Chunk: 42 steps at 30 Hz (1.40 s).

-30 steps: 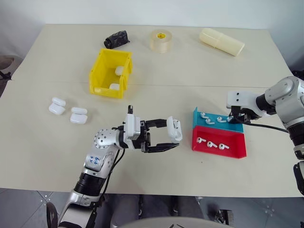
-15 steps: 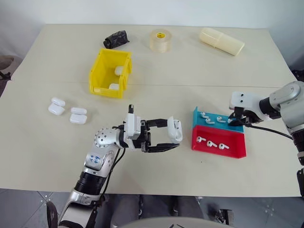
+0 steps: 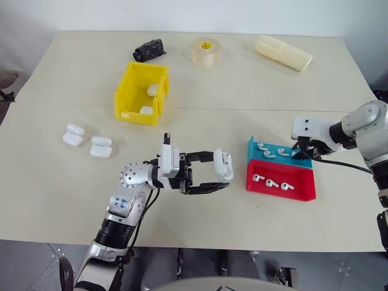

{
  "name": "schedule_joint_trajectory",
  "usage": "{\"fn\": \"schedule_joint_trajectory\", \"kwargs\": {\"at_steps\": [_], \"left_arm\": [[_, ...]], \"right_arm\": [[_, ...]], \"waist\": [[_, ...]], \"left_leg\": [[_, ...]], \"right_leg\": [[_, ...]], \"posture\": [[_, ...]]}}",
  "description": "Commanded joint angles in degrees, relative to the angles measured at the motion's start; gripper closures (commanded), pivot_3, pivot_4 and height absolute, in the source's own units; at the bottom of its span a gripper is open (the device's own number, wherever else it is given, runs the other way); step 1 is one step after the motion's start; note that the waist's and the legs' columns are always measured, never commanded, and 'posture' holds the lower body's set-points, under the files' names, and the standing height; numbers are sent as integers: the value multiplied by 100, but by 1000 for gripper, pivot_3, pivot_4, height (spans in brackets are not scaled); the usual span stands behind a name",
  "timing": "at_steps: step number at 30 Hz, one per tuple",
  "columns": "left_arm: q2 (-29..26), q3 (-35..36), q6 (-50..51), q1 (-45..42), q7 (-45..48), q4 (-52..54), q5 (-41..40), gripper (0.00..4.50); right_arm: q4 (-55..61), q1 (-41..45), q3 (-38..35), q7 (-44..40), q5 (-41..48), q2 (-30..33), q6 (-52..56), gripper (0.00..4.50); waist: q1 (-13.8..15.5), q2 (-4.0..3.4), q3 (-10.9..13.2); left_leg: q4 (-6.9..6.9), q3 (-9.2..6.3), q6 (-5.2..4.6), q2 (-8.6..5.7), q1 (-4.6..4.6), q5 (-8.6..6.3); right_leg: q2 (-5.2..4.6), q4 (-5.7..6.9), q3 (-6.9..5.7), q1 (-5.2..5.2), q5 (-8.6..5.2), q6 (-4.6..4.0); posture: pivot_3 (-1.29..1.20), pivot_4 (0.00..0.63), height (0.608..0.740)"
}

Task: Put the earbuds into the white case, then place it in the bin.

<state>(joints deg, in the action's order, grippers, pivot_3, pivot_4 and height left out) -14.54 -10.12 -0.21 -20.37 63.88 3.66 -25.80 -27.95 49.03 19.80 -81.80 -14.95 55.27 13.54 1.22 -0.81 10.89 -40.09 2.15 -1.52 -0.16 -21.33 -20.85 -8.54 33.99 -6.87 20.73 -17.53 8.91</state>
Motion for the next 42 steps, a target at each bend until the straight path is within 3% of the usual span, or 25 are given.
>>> {"fn": "schedule_joint_trajectory", "kwargs": {"at_steps": [1, 14, 18, 26, 31, 34, 39, 42], "left_arm": [[-7, 22, -16, 36, -35, 216, -83, 1758], [18, -2, 12, 40, -64, 256, -101, 1758], [28, -4, 20, 36, -71, 255, -109, 1758], [30, -12, 46, 34, -76, 264, -99, 1758], [-5, 30, 41, 32, -53, 253, -103, 1758], [-20, 62, 39, -4, -44, 206, -108, 1758], [22, 127, 105, -112, -73, 87, -175, 1758], [65, 169, 154, -237, -72, -19, -211, 1758]], "right_arm": [[-100, 37, 70, 39, -226, 58, 2, 3083], [184, -118, 60, -159, -339, 119, 286, 3083], [261, -185, 23, -158, -303, 87, 364, 3925], [413, -216, -247, -39, -83, 53, 499, 3925], [748, -187, -836, -114, 571, 178, 637, 3925], [1178, -397, -1506, -227, 1407, 172, 755, 3925], [2045, -1066, -2363, -113, 2560, 32, 1611, 3925], [2883, -1608, -3141, 139, 3729, -412, 2453, 3925]], "waist": [[4, 0, 0], [11, 0, 0], [7, 1, 0], [5, 1, 0], [-2, -1, 1], [9, -1, 1], [30, 0, 1], [25, 1, 1]], "left_leg": [[0, -1, 0, 0, 0, 0], [0, -1, 0, 0, 1, 0], [0, -1, 0, 0, 1, 0], [0, -1, 0, 0, 2, 0], [1, 2, 0, 0, 0, 0], [2, 2, 0, 2, -1, 0], [1, -3, -1, 5, -1, -1], [1, -6, -1, 6, -1, -1]], "right_leg": [[0, 0, 0, 0, 0, 0], [0, 0, 0, -1, 0, 0], [0, -1, 0, -2, 0, 0], [0, 0, -1, -2, 0, 0], [0, 0, 1, 3, 0, 0], [0, 0, 1, 6, 0, 0], [-4, 0, -1, 0, 0, 0], [-3, 1, -4, -1, 0, 0]], "posture": [[0, 150, 740], [0, 150, 740], [0, 150, 740], [0, 150, 740], [0, 150, 740], [0, 150, 740], [0, 150, 740], [0, 150, 740]]}}
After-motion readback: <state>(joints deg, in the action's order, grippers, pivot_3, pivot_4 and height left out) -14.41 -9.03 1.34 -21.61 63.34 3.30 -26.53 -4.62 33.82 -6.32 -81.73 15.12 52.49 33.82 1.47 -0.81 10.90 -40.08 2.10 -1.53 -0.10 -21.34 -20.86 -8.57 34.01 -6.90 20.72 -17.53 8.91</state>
